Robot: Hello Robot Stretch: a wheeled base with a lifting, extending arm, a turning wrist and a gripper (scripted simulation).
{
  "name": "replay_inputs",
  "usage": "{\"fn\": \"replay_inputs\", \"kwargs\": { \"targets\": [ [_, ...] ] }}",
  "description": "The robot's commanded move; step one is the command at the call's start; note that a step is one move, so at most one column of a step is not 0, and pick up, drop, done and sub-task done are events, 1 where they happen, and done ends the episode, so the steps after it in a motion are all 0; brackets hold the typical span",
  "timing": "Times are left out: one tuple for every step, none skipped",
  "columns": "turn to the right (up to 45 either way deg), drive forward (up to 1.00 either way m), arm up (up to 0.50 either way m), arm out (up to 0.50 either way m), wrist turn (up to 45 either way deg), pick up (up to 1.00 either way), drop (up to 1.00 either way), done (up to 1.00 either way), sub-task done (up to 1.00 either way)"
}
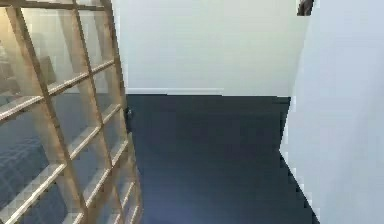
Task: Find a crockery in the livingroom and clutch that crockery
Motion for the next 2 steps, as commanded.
{"fn": "replay_inputs", "kwargs": {
  "targets": [
    [0.0,1.0,0.0,0.0,0.0,0.0,0.0,0.0,0.0],
    [0.0,0.25,0.0,0.0,0.0,0.0,0.0,0.0,0.0]
  ]
}}
